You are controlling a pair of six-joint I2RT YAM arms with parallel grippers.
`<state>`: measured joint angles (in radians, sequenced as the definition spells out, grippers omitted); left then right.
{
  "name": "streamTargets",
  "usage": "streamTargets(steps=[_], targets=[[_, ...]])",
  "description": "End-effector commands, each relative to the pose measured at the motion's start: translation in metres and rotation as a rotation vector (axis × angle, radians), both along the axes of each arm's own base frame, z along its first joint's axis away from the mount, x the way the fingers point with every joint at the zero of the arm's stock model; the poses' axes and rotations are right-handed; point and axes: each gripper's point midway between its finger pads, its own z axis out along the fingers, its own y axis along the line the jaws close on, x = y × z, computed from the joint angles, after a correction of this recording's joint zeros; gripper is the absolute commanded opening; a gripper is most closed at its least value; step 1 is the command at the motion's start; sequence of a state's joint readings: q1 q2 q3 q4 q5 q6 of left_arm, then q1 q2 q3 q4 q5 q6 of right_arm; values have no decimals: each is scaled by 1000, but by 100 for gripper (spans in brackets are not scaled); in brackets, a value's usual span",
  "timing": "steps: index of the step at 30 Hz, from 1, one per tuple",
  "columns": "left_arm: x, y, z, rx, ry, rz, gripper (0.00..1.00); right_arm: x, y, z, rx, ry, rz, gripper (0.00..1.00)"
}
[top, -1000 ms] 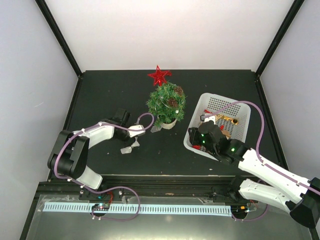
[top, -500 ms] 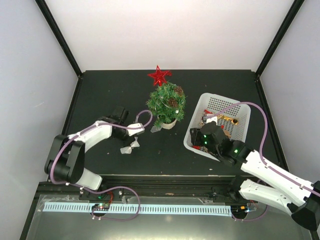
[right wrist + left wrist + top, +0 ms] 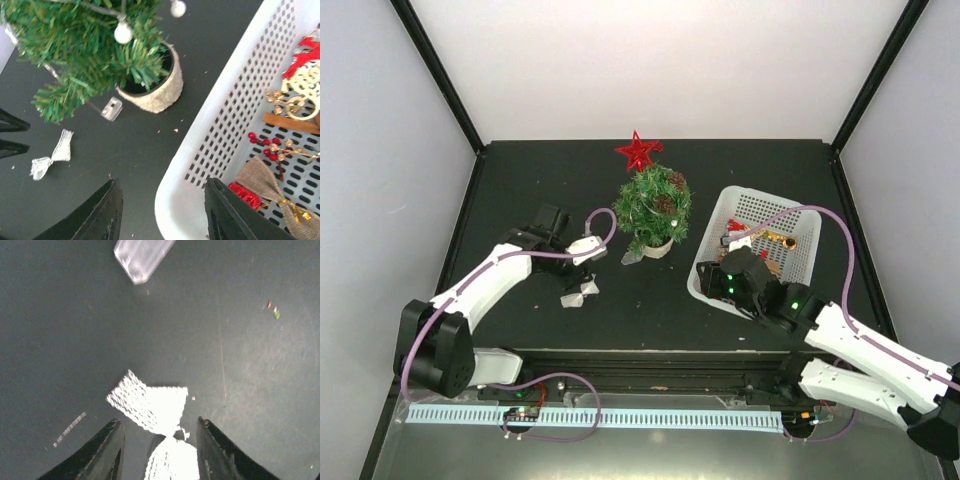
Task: Decorate the small christmas tree
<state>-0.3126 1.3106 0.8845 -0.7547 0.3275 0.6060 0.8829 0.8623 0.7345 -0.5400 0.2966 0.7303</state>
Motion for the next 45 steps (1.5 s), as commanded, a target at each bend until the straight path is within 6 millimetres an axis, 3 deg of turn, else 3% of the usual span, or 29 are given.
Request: streamTargets(steps=[1, 6, 11, 20, 25, 29, 36, 41, 45], targets=[[-11, 22, -16, 113, -38, -21, 47, -9, 7, 4, -33, 3, 37, 47], [-32, 37, -25, 181, -38, -71, 46, -14, 7, -7, -12, 30, 31, 48], [-49, 43, -40, 193, -17, -77, 55, -19, 5, -17, 3, 57, 29, 47], [-50, 43, -63, 204, 27, -52, 58, -28, -1, -18, 42, 72, 27, 47], [-43, 41, -76, 215, 35, -38, 53, -34, -3, -21, 69, 80, 32, 48], [-42, 38, -87, 221, 68, -32, 44, -34, -4, -21, 68, 80, 29, 48], [-44, 38, -93, 225, 77, -35, 3, -35, -3, -20, 85, 80, 35, 48], [-46, 36, -82, 205, 58, -36, 2, -37, 1, -22, 100, 84, 54, 48], [-57, 29, -48, 149, 48, -87, 2, -48, 20, -15, 78, 60, 149, 48]])
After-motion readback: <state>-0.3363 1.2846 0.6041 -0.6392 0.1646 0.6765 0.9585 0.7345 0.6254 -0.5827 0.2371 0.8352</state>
